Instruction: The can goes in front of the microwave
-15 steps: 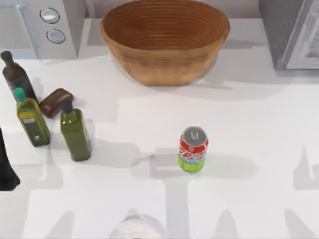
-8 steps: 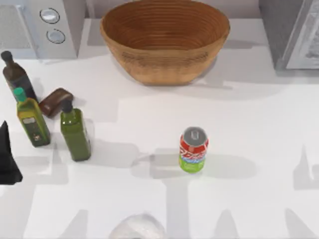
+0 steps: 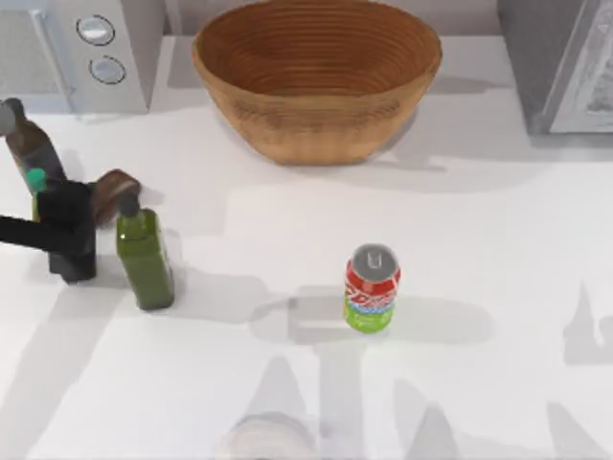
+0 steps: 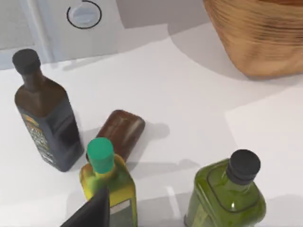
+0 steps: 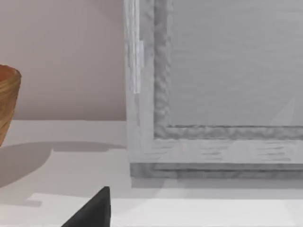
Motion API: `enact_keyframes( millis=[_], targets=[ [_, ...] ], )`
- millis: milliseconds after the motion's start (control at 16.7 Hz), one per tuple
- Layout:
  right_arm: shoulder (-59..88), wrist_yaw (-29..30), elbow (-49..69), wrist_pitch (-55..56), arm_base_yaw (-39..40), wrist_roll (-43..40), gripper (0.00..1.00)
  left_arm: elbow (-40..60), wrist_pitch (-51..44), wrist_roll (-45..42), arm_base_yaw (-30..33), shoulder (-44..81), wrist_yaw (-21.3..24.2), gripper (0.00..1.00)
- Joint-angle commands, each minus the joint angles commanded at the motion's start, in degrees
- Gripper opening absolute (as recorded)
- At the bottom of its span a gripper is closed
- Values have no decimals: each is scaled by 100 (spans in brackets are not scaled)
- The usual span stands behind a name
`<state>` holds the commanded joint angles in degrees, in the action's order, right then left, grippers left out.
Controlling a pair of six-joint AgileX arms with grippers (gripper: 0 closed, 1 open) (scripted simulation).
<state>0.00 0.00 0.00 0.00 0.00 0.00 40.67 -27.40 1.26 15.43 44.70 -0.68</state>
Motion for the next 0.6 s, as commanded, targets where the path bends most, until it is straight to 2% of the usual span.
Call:
enact_keyframes(
  millis=[600],
  targets=[
    [0, 0, 0, 0, 0, 0, 100, 5295, -3496, 6, 2016, 5594, 11, 100]
  ],
)
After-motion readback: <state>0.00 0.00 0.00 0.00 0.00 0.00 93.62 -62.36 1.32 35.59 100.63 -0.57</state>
